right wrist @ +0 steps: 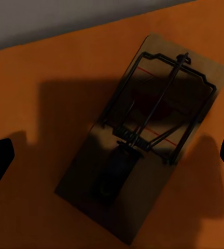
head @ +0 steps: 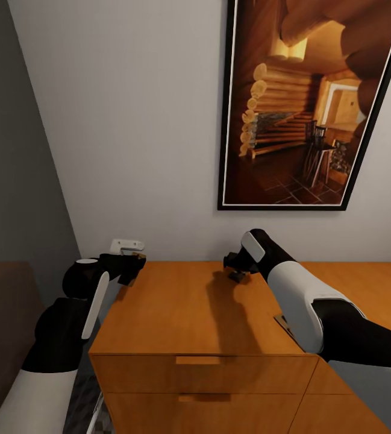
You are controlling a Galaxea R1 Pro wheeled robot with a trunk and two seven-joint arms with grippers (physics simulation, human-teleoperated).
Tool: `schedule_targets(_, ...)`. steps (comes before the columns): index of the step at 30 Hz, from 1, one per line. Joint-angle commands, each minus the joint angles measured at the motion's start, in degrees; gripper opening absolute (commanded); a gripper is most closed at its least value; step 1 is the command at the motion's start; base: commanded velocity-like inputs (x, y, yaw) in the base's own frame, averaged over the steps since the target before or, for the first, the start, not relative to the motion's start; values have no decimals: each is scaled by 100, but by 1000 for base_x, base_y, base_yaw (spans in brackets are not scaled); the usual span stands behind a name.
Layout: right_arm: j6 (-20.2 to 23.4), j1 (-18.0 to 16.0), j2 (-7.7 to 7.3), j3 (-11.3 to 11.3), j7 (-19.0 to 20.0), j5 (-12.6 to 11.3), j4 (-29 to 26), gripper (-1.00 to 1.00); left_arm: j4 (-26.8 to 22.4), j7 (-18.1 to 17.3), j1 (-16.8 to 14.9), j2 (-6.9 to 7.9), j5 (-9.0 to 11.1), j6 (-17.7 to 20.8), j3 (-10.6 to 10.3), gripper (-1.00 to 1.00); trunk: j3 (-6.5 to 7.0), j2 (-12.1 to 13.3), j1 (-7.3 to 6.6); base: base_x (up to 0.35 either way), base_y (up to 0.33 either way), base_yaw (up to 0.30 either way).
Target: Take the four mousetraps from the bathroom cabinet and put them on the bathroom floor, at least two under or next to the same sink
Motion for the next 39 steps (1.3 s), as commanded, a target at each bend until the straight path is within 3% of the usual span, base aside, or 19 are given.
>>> schedule_targets(1, 12, -10, 3, -33, -44, -32, -8, 100, -5, -7, -5, -1, -15, 25, -1, -100, -7, -4, 0, 0, 0, 0)
schedule_targets(11, 13, -47, -5, -34, -46, -31, -8, 100, -5, -6, -5, 0, -16, 25, -1, -100, -7, -4, 0, 0, 0, 0)
schedule_targets(15, 11, -56, -10, -39, -47, -28, -8, 100, -5, -6, -5, 1, -13, 25, -1, -100, -78, -164, 88, 0, 0, 0)
schedule_targets(31, 12, -62, -20, -41, -47, -25, 0, 100, -5, -6, -5, 12, -14, 25, -1, -100, -78, -164, 88, 0, 0, 0)
schedule_targets(39, 12, -63, -24, -41, -47, -24, 5, 100, -5, -6, -5, 14, -15, 25, -1, -100, -168, -365, 197, 0, 0, 0)
